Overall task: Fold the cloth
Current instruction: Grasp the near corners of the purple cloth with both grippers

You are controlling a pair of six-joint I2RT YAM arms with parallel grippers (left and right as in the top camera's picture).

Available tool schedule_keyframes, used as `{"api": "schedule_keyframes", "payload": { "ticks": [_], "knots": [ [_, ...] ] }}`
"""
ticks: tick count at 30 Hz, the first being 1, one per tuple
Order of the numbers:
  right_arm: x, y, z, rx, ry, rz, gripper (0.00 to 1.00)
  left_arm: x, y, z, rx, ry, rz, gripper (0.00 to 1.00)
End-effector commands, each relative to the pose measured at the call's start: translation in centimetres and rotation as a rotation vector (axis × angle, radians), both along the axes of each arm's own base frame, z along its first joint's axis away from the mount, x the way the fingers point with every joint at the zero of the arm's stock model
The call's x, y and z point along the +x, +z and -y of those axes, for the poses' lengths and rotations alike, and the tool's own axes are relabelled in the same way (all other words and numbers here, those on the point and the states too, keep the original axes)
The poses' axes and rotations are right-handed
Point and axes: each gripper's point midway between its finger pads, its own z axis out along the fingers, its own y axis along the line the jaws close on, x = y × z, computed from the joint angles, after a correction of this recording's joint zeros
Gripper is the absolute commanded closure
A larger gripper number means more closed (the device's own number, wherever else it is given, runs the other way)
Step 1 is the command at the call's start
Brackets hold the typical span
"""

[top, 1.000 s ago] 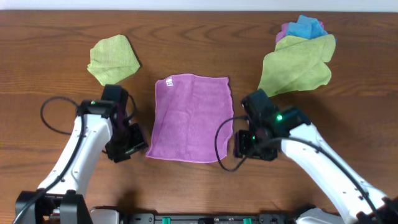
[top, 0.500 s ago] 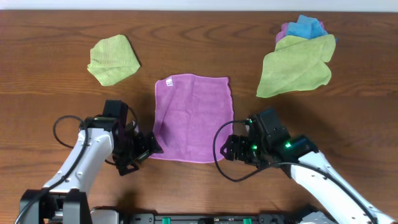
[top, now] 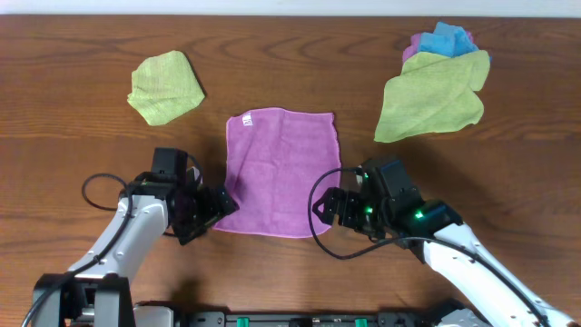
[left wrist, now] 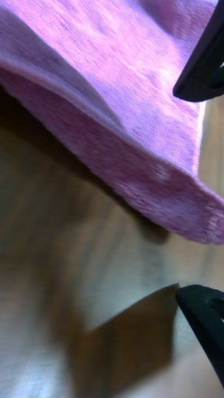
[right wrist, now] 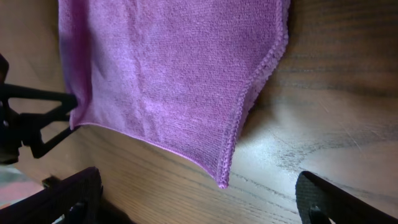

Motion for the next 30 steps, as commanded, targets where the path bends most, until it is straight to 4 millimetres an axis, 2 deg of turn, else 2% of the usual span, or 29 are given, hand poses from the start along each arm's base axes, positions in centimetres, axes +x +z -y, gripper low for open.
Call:
{"api": "schedule_keyframes", "payload": {
  "ticks": [1, 9, 14, 18, 23, 30],
  "knots": [
    [0.0, -0.2, 0.0, 0.008, -0.014, -0.014, 0.01, 0.3, -0.3, -0.3, 0.015, 0.021, 0.019, 0.05],
    [-0.2, -1.2, -0.2, 0.002, -0.016, -0.055, 0.01, 0.8, -1.3, -0.2, 0.002, 0.054, 0.010, 0.04],
    [0.0, -1.6, -0.4, 0.006, -0.021, -0.068, 0.01, 0.9, -1.9, 0.5, -0.038, 0.060, -0.012, 0.00],
    [0.2, -1.6, -0.5, 0.011, -0.021, -0.062, 0.01, 0.9, -2.3, 1.1, -0.078, 0.059, -0.033, 0.19],
    [0.2, -1.6, -0.5, 0.010, -0.021, -0.061, 0.01, 0.7, -2.2, 1.5, -0.108, 0.054, -0.043, 0.36],
    [0.4, -1.6, -0.6, 0.014, -0.022, -0.054, 0.01, 0.4, -2.0, 2.1, -0.130, 0.039, -0.051, 0.38]
  ]
}}
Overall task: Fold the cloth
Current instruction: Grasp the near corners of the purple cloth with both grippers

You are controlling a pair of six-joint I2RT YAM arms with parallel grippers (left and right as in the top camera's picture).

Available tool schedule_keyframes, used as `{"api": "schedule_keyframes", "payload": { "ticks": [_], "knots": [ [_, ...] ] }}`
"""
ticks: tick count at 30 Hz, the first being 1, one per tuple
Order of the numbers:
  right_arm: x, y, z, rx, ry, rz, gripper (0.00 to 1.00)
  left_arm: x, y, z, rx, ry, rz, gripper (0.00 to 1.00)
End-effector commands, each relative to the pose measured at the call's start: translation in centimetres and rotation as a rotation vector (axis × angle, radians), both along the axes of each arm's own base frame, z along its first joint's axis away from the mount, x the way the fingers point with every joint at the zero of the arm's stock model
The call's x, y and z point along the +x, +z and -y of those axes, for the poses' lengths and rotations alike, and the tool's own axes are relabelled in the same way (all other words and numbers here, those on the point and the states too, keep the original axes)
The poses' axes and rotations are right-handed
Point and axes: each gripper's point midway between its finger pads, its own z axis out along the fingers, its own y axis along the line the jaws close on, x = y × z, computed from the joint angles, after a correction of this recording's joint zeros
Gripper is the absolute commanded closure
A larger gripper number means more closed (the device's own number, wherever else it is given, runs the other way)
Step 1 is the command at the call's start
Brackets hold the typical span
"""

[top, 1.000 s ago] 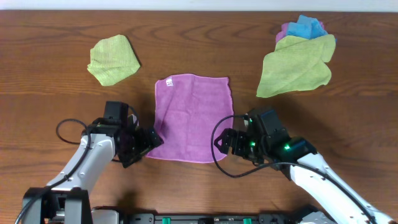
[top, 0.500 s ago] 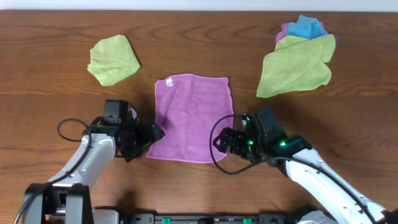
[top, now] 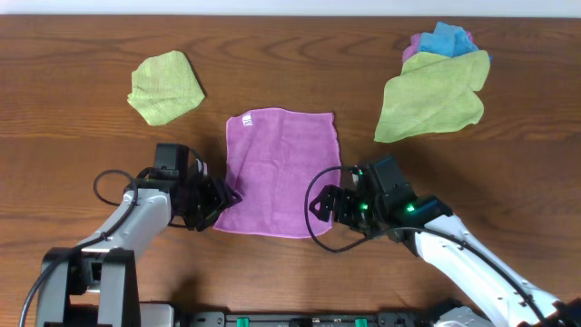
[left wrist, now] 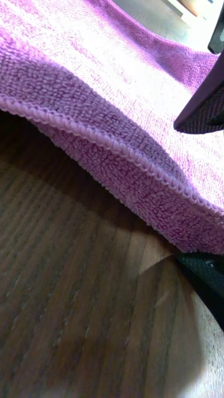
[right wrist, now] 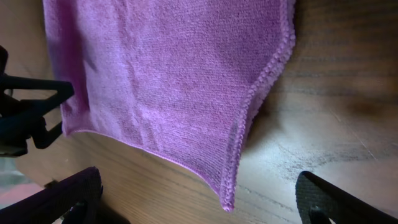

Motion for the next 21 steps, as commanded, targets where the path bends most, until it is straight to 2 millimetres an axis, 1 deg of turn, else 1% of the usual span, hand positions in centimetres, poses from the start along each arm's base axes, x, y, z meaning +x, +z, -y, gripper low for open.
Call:
{"api": "schedule_keyframes", "payload": {
  "ticks": [1, 2, 5, 8, 9, 10, 13, 15, 18, 21],
  "knots": [
    [-0.1, -0.2, 0.0, 0.005, -0.008, -0.010, 0.01, -1.9, -1.4, 0.2, 0.011, -0.017, -0.074, 0.39],
    [-0.1, -0.2, 0.0, 0.005, -0.008, -0.010, 0.01, -2.1, -1.4, 0.3, 0.013, -0.023, -0.077, 0.42],
    [-0.1, -0.2, 0.0, 0.005, -0.009, -0.010, 0.01, -2.4, -1.5, 0.7, 0.016, -0.042, -0.080, 0.59],
    [-0.1, -0.2, 0.0, 0.005, -0.009, -0.010, 0.01, -2.5, -1.5, 0.8, 0.017, -0.048, -0.081, 0.80],
    [-0.1, -0.2, 0.0, 0.005, -0.009, -0.010, 0.01, -2.5, -1.5, 0.8, 0.017, -0.047, -0.082, 0.88],
    [-0.1, -0.2, 0.0, 0.005, -0.009, -0.009, 0.01, -2.5, -1.5, 0.8, 0.017, -0.047, -0.083, 0.94],
    [-0.1, -0.2, 0.1, 0.002, -0.008, -0.013, 0.01, -2.5, -1.5, 0.9, 0.016, -0.047, -0.083, 0.94],
    [-0.5, -0.4, 0.3, -0.010, -0.005, -0.030, 0.01, -2.5, -1.5, 0.8, 0.012, -0.040, -0.085, 0.94],
    [-1.4, -1.4, 1.4, -0.070, -0.017, -0.073, 0.01, -2.5, -1.4, 1.0, -0.003, -0.038, -0.089, 0.94],
    [-1.7, -2.5, 1.8, -0.103, -0.020, -0.108, 0.01, -2.5, -1.3, 1.2, -0.014, -0.037, -0.092, 0.94]
  ]
}}
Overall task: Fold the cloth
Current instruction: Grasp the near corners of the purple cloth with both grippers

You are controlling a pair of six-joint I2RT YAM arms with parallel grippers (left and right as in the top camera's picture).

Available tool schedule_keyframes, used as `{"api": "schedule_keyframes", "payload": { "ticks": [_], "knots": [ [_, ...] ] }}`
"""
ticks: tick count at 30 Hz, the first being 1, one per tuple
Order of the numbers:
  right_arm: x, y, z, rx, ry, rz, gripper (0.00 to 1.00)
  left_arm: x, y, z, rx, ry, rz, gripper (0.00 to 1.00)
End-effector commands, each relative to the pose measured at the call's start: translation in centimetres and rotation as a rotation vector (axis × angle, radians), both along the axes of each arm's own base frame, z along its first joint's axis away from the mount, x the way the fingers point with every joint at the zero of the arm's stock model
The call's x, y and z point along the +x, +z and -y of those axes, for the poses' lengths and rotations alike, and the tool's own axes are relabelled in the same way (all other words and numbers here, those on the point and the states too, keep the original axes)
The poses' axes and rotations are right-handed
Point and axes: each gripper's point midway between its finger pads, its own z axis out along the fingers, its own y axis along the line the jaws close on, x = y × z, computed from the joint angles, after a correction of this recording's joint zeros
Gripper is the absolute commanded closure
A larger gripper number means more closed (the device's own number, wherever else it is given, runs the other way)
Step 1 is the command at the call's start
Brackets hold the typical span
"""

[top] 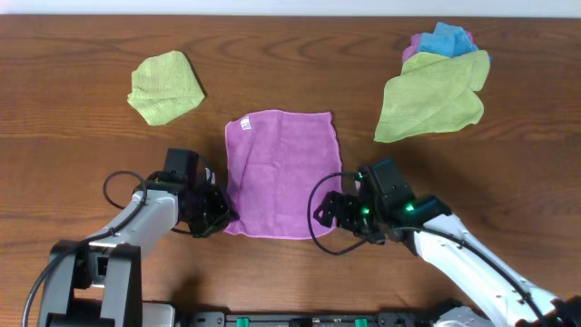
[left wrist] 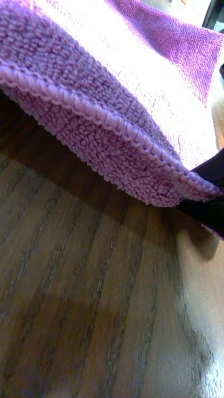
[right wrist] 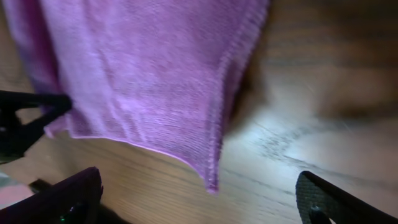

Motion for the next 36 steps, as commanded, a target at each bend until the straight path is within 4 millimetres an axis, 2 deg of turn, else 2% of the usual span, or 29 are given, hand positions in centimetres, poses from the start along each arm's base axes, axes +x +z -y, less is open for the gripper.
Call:
{"api": "schedule_keyframes", "payload": {
  "ticks": [1, 6, 12, 14, 18, 19, 20, 21, 28, 36],
  "knots": [
    [-0.1, -1.4, 0.6, -0.045, -0.013, -0.029, 0.02, -0.6, -0.3, 0.1, -0.015, 0.002, -0.024, 0.94],
    [0.5, -3.1, 0.1, -0.047, -0.010, -0.052, 0.13, -0.6, -0.2, 0.1, -0.016, 0.005, -0.027, 0.94],
    [0.9, -4.7, -0.9, -0.016, -0.001, -0.084, 0.17, -0.6, -0.2, 0.2, -0.024, 0.010, -0.031, 0.94],
    [0.9, -5.0, -0.9, -0.017, 0.000, -0.088, 0.29, -0.6, -0.1, 0.3, -0.031, 0.011, -0.033, 0.94],
    [1.2, -5.1, -1.0, -0.014, 0.000, -0.080, 0.60, -0.6, 0.1, 0.6, -0.050, 0.013, -0.037, 0.94],
    [1.2, -5.1, -1.0, -0.013, -0.001, -0.077, 0.72, -0.6, 0.1, 0.6, -0.051, 0.015, -0.036, 0.94],
    [1.3, -5.1, -1.0, -0.017, -0.002, -0.075, 0.89, -0.6, 0.1, 0.6, -0.052, 0.019, -0.038, 0.94],
    [1.3, -5.2, -0.9, -0.021, -0.004, -0.073, 0.99, -0.5, 0.1, 0.7, -0.056, 0.018, -0.037, 0.94],
    [1.9, -4.9, -0.4, -0.015, -0.027, -0.066, 0.99, -0.7, 0.7, 1.4, -0.106, 0.010, -0.043, 0.94],
    [2.1, -2.5, -0.9, 0.036, 0.019, -0.002, 0.99, -1.0, 1.7, 1.8, -0.149, -0.040, -0.027, 0.94]
  ]
}}
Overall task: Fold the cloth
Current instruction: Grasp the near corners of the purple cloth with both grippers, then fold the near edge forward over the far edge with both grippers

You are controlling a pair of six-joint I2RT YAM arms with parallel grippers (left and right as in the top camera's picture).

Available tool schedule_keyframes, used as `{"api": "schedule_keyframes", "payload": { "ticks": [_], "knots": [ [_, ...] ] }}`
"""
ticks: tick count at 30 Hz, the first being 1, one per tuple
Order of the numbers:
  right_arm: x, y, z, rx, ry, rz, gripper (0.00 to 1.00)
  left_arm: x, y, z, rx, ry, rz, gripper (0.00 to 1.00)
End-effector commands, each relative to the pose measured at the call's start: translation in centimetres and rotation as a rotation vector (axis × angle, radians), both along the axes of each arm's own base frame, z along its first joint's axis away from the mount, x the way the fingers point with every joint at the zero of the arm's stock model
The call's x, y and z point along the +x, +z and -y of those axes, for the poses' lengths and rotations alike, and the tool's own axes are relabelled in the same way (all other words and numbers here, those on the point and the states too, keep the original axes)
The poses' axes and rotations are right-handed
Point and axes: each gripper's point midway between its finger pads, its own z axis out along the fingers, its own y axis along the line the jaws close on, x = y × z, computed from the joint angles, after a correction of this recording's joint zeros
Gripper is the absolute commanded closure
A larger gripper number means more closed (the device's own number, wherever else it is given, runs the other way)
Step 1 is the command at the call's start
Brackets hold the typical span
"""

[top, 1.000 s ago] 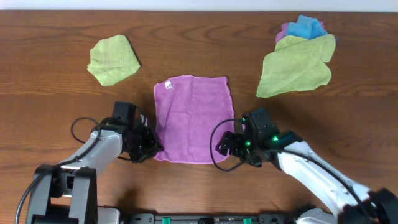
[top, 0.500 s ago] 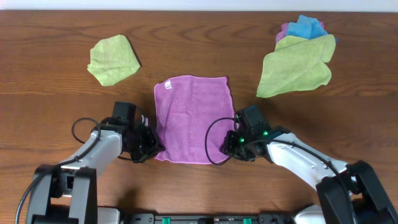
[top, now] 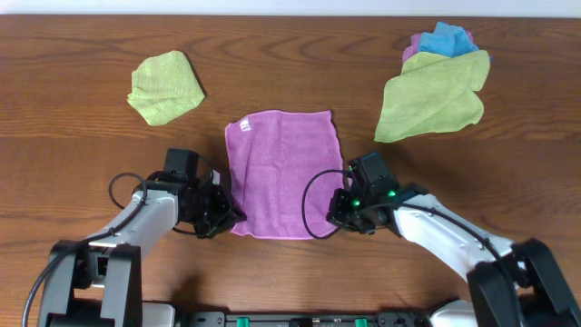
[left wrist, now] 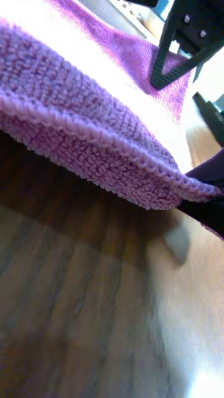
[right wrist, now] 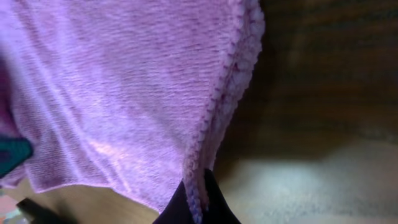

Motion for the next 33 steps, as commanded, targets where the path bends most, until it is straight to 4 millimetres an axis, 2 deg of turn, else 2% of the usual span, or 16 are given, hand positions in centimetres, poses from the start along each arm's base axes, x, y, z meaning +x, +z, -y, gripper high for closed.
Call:
{"api": "schedule_keyframes", "payload": {
  "ticks": [1, 7, 10, 14, 17, 21, 25, 33],
  "knots": [
    [0.1, 1.6, 0.0, 0.027, 0.023, 0.047, 0.99, -0.3, 0.7, 0.0, -0.024, -0.040, 0.016, 0.94],
    [-0.3, 3.3, 0.6, 0.020, 0.029, 0.087, 0.99, -1.5, 2.1, -1.3, -0.011, -0.088, -0.004, 0.94],
    [-1.5, 3.7, 0.5, 0.041, 0.033, 0.040, 0.99, -2.6, 2.2, -1.3, -0.020, -0.087, -0.055, 0.94],
    [-3.3, 4.1, 0.4, 0.048, 0.059, -0.008, 0.99, -2.7, 2.6, -1.3, -0.020, -0.088, -0.045, 0.94],
    [-3.3, 4.9, 0.2, 0.059, 0.065, 0.017, 0.99, -2.6, 3.4, -1.2, -0.024, -0.086, -0.022, 0.94],
    [-2.3, 6.5, 0.3, 0.060, 0.053, 0.100, 0.99, -2.1, 4.8, -1.3, -0.019, -0.078, 0.032, 0.94],
    [-1.0, 7.0, 1.2, 0.004, 0.022, 0.165, 0.99, -1.4, 4.7, -2.5, 0.067, 0.016, 0.017, 0.94],
    [2.7, 7.4, 2.8, -0.106, -0.061, 0.322, 0.98, 3.2, 5.0, -3.3, 0.101, 0.175, 0.130, 0.94]
  ]
}}
